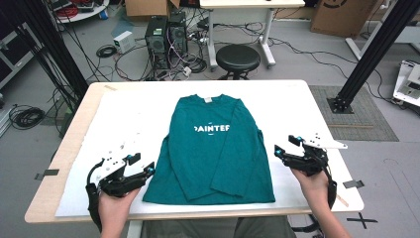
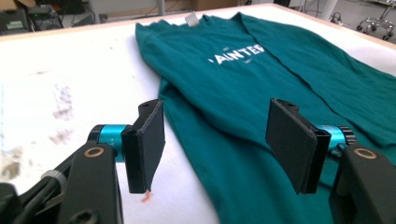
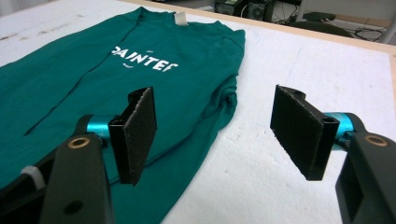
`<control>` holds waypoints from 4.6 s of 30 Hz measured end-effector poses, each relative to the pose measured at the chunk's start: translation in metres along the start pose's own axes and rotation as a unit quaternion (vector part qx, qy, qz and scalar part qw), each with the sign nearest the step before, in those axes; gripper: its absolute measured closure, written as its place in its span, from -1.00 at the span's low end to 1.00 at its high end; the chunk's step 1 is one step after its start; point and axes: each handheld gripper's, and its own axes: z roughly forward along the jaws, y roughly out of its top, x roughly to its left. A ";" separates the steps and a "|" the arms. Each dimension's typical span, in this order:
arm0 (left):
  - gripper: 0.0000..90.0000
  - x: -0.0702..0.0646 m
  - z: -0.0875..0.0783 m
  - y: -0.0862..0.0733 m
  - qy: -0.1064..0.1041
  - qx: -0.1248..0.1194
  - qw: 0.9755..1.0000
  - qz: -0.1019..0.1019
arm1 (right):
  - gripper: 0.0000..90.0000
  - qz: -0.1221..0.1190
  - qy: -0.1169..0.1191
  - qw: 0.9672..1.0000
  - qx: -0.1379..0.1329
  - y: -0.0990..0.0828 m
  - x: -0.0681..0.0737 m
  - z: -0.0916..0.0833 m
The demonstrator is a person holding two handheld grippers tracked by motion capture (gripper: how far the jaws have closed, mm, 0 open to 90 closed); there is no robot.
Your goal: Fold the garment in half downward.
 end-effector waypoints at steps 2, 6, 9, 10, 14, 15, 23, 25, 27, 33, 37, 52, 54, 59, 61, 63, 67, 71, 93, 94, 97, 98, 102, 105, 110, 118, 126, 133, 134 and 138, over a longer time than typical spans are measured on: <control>-0.17 -0.005 -0.001 -0.002 0.003 0.009 1.000 0.005 | -0.28 -0.009 0.000 1.000 0.001 0.000 0.004 0.000; -0.17 -0.012 -0.007 -0.013 0.016 0.020 1.000 0.001 | -0.25 -0.008 0.003 1.000 0.015 -0.006 0.017 -0.002; -0.17 -0.013 -0.008 -0.024 0.021 0.040 0.999 -0.015 | -0.19 -0.019 0.008 0.999 0.041 -0.017 0.028 -0.004; -0.16 -0.011 -0.007 -0.031 0.018 0.052 0.998 -0.030 | -0.18 -0.017 0.012 0.998 0.056 -0.028 0.034 -0.006; -0.17 -0.011 -0.003 -0.038 0.016 0.074 0.996 -0.038 | -0.08 -0.013 0.015 0.997 0.080 -0.042 0.042 -0.008; -0.16 -0.011 -0.002 -0.039 0.016 0.077 0.996 -0.038 | -0.07 -0.012 0.017 0.996 0.084 -0.046 0.046 -0.010; 0.13 -0.017 0.004 -0.040 0.003 0.101 0.994 -0.048 | 0.14 -0.016 0.013 0.989 0.144 -0.054 0.055 0.003; 0.18 -0.020 0.006 -0.040 0.002 0.109 0.993 -0.039 | 0.21 -0.009 0.014 0.988 0.154 -0.055 0.054 0.004; 0.28 -0.023 0.008 -0.042 0.011 0.120 0.992 -0.028 | 0.38 -0.011 0.020 0.987 0.162 -0.057 0.051 0.004; 0.79 -0.017 0.005 -0.044 -0.001 0.118 0.992 -0.040 | 0.88 -0.015 0.042 0.985 0.168 -0.056 0.050 0.002; 0.94 -0.018 0.003 -0.045 -0.013 0.121 0.992 -0.043 | 0.93 -0.020 0.049 0.984 0.169 -0.055 0.049 -0.001; 0.16 0.000 -0.005 -0.016 0.002 0.095 0.995 -0.043 | 0.61 -0.027 0.027 0.991 0.127 -0.038 0.038 -0.010; 0.16 0.003 -0.003 -0.010 0.001 0.091 0.995 -0.041 | 0.61 -0.027 0.021 0.992 0.121 -0.034 0.035 -0.007; 0.16 0.021 0.014 0.021 0.006 0.080 0.997 -0.014 | 0.45 -0.012 -0.001 0.996 0.094 -0.009 0.015 0.007; 0.10 0.024 0.018 0.024 0.006 0.077 0.997 -0.015 | 0.43 -0.009 -0.004 0.996 0.088 -0.004 0.012 0.008; 0.10 0.033 0.029 0.035 0.000 0.069 0.997 -0.020 | 0.38 -0.009 -0.010 0.998 0.069 0.011 0.002 0.014; 0.10 0.044 0.054 0.049 -0.007 0.052 0.998 -0.034 | 0.31 -0.006 -0.024 0.998 0.063 0.030 -0.011 0.028; 0.10 0.057 0.079 0.061 -0.008 0.048 0.998 -0.035 | 0.22 -0.008 -0.028 0.998 0.057 0.043 -0.021 0.047; 0.16 0.099 0.208 0.095 -0.051 0.071 0.995 -0.048 | 0.11 0.013 0.011 0.996 0.090 0.090 -0.052 0.186; 0.21 0.100 0.212 0.097 -0.051 0.073 0.995 -0.042 | 0.13 0.020 0.027 0.994 0.100 0.090 -0.057 0.197; 0.22 0.101 0.225 0.102 -0.039 0.086 0.995 -0.025 | 0.14 0.014 0.022 0.994 0.105 0.090 -0.060 0.206; 0.22 0.104 0.229 0.103 -0.040 0.093 0.995 -0.026 | 0.15 0.018 0.025 0.994 0.105 0.091 -0.061 0.209; 0.22 0.109 0.245 0.103 -0.038 0.108 0.993 -0.038 | 0.21 0.034 0.028 0.994 0.098 0.095 -0.065 0.225; 0.21 0.112 0.254 0.103 -0.036 0.116 0.992 -0.038 | 0.23 0.041 0.033 0.992 0.110 0.098 -0.064 0.238; 0.20 0.116 0.266 0.101 -0.035 0.126 0.990 -0.048 | 0.27 0.045 0.022 0.990 0.129 0.098 -0.064 0.255; 0.20 0.126 0.277 0.090 -0.036 0.135 0.988 -0.063 | 0.46 0.022 0.007 0.990 0.140 0.096 -0.063 0.270; 0.63 0.123 0.284 0.087 -0.026 0.137 0.989 -0.057 | 0.91 -0.009 0.006 0.987 0.162 0.095 -0.060 0.281; 0.94 0.123 0.282 0.089 -0.017 0.138 0.989 -0.047 | 0.99 -0.004 0.005 0.985 0.172 0.096 -0.061 0.281; 0.94 0.124 0.281 0.090 -0.017 0.137 0.989 -0.046 | 1.00 0.001 0.004 0.985 0.173 0.097 -0.062 0.280; 0.95 0.124 0.279 0.091 -0.016 0.134 0.990 -0.049 | 1.00 0.002 0.005 0.986 0.169 0.099 -0.063 0.278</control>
